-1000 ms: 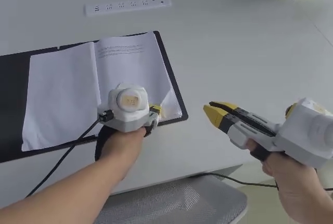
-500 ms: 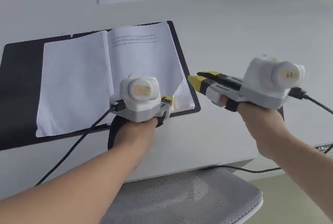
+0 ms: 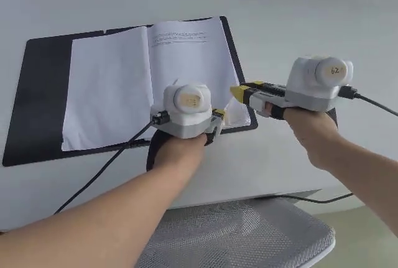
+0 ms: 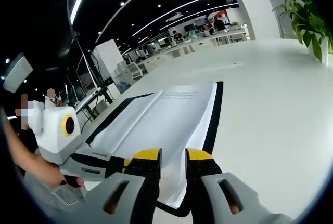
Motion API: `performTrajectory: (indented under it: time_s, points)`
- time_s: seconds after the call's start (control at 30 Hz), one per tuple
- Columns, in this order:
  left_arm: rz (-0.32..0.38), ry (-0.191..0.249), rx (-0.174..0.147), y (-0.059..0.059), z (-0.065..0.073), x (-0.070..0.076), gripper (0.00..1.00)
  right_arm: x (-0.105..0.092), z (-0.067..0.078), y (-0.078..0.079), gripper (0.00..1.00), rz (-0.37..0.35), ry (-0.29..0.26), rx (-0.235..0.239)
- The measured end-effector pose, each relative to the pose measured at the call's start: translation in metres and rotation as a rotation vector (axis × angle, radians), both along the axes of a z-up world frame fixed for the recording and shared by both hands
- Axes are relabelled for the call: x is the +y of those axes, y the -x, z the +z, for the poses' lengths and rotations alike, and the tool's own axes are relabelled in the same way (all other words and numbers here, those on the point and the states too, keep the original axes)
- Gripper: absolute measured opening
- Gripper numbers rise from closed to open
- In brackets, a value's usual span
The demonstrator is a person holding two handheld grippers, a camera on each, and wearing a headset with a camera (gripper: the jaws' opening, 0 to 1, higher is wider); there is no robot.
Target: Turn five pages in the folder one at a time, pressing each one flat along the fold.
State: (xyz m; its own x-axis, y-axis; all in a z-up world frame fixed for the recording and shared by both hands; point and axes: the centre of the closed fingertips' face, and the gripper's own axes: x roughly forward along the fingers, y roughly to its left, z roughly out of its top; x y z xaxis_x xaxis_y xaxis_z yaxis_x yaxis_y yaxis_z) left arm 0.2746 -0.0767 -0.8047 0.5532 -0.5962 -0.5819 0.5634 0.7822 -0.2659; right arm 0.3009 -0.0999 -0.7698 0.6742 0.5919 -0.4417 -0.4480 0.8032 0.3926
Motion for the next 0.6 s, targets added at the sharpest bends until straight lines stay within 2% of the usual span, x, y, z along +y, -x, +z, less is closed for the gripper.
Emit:
performTrajectory:
  time_s: [0.1,0.13,0.2,0.23,0.3,0.37,0.5,0.6]
  points:
    - [0.000,0.000,-0.002,0.000,0.000,0.000,0.00,0.000,-0.001,-0.002,0.16,0.000,-0.004,0.002]
    - [0.001,0.001,-0.002,-0.001,-0.001,0.000,0.00,0.000,-0.003,-0.002,0.16,-0.002,0.009,0.002]
    - [0.000,0.001,-0.003,-0.001,-0.001,0.000,0.00,0.003,-0.006,-0.002,0.14,0.013,-0.003,0.018]
    - [0.000,0.001,-0.002,-0.001,-0.001,0.000,0.00,0.001,-0.009,-0.002,0.15,0.010,0.018,0.015]
    - [-0.001,0.001,-0.002,-0.002,-0.001,0.000,0.00,0.006,-0.010,-0.001,0.13,0.019,-0.021,0.040]
    - [0.000,0.003,-0.001,-0.002,-0.001,0.000,0.00,0.006,-0.014,-0.001,0.12,0.026,0.009,0.036]
    - [0.000,0.002,-0.002,-0.002,-0.002,0.001,0.00,0.008,-0.016,0.000,0.06,0.028,-0.009,0.047]
    - [0.000,0.003,-0.001,-0.002,-0.002,0.001,0.00,0.007,-0.017,0.000,0.06,0.022,-0.018,0.055]
